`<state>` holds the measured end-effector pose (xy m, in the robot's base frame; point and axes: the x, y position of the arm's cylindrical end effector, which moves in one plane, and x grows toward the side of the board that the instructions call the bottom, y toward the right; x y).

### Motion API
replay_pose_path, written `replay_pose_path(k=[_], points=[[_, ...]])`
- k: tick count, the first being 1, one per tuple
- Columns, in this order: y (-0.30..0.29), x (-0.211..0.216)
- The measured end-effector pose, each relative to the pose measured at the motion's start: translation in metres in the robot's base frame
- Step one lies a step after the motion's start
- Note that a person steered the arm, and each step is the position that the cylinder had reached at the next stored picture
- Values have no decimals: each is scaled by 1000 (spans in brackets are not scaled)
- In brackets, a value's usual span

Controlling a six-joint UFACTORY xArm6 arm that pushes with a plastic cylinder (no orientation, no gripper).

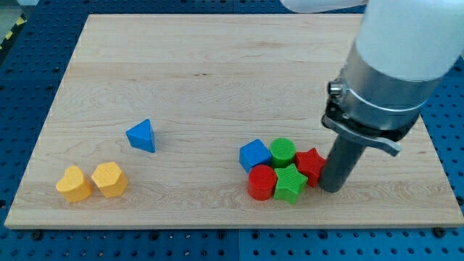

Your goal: Move the blue triangle at the center of the board

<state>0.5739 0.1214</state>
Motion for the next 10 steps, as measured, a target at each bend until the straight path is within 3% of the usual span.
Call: replay_pose_path(k=[3,4,5,6,7,10], points=[[1,0],[44,-12],[52,-57],[20,-117],[-57,-154],[-319,-163]])
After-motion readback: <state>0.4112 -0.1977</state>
